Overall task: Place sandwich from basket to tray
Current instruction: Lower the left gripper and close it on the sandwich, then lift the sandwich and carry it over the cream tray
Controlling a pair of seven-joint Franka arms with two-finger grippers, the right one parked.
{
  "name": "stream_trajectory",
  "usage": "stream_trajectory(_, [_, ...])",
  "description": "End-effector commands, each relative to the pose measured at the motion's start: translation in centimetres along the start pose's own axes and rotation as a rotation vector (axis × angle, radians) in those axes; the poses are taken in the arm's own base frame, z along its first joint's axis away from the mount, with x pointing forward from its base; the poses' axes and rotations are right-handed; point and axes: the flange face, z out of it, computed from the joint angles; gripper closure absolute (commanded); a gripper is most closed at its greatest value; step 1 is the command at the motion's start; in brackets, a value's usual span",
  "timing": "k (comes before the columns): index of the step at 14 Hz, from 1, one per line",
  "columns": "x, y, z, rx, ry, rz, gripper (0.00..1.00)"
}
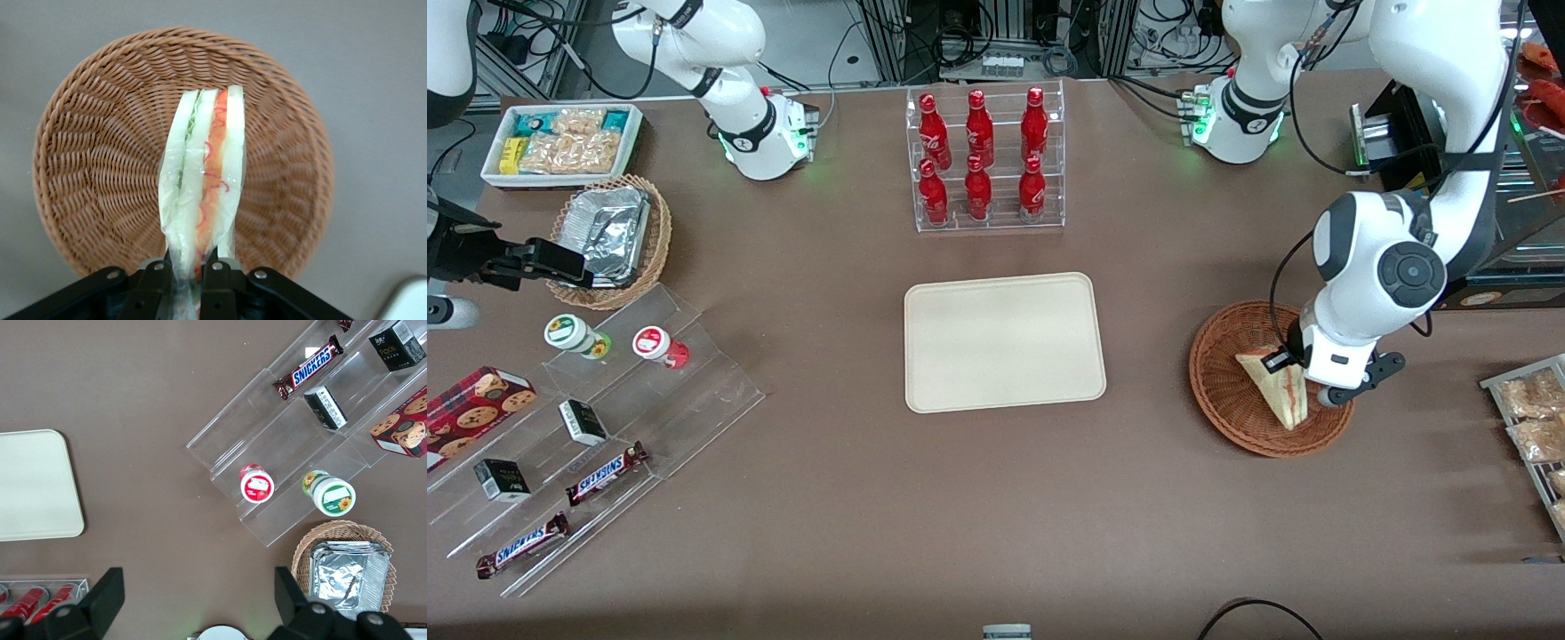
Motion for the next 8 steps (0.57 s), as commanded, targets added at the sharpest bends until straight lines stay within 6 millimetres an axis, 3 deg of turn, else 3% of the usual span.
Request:
stream_trajectory(1, [-1.7, 4.2, -6.4, 0.022, -0.005, 0.07, 1.0])
stream_trajectory(2, [-2.7, 6.2, -8.6, 0.032, -0.012, 0.108, 1.0])
stream_trajectory(4, [-5.0, 10.1, -11.0, 0.037, -0.019, 0.177, 1.0])
stream_trajectory(8, [-11.1, 17.4, -11.3, 0.022, -0.011, 0.303, 1.0])
